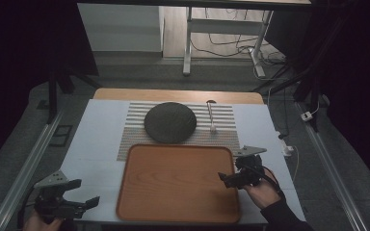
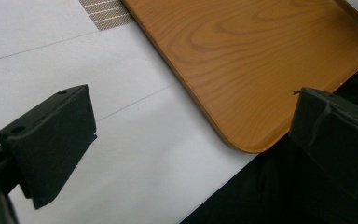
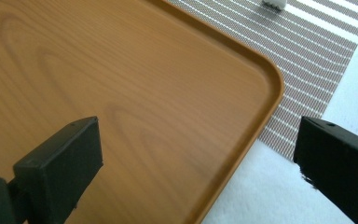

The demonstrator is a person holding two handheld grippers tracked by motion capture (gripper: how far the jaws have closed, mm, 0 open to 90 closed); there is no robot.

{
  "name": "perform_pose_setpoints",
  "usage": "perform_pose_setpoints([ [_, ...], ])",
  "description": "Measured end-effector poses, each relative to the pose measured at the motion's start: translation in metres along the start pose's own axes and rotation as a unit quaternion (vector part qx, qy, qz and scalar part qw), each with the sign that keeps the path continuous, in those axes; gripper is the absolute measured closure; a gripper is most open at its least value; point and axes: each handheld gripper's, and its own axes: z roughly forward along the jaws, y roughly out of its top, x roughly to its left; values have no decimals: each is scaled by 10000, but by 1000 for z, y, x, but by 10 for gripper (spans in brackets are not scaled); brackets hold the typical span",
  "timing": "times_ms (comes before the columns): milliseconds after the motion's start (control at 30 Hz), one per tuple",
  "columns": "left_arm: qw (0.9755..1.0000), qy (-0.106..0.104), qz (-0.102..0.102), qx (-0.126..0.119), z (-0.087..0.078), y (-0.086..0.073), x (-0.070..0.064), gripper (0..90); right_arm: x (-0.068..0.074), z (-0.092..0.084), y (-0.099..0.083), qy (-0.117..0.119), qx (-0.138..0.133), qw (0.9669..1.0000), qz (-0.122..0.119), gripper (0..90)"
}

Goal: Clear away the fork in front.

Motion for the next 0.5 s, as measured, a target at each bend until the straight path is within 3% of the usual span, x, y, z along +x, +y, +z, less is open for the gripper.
perform_pose_setpoints([
  [233, 10000, -11, 0, 1, 0, 0, 0, 2, 0, 11, 10, -139, 116, 9996, -200, 13],
  [500, 10000, -12, -8, 8, 0, 0, 1, 2, -1, 27, 20, -307, 342, 9968, -655, 0],
])
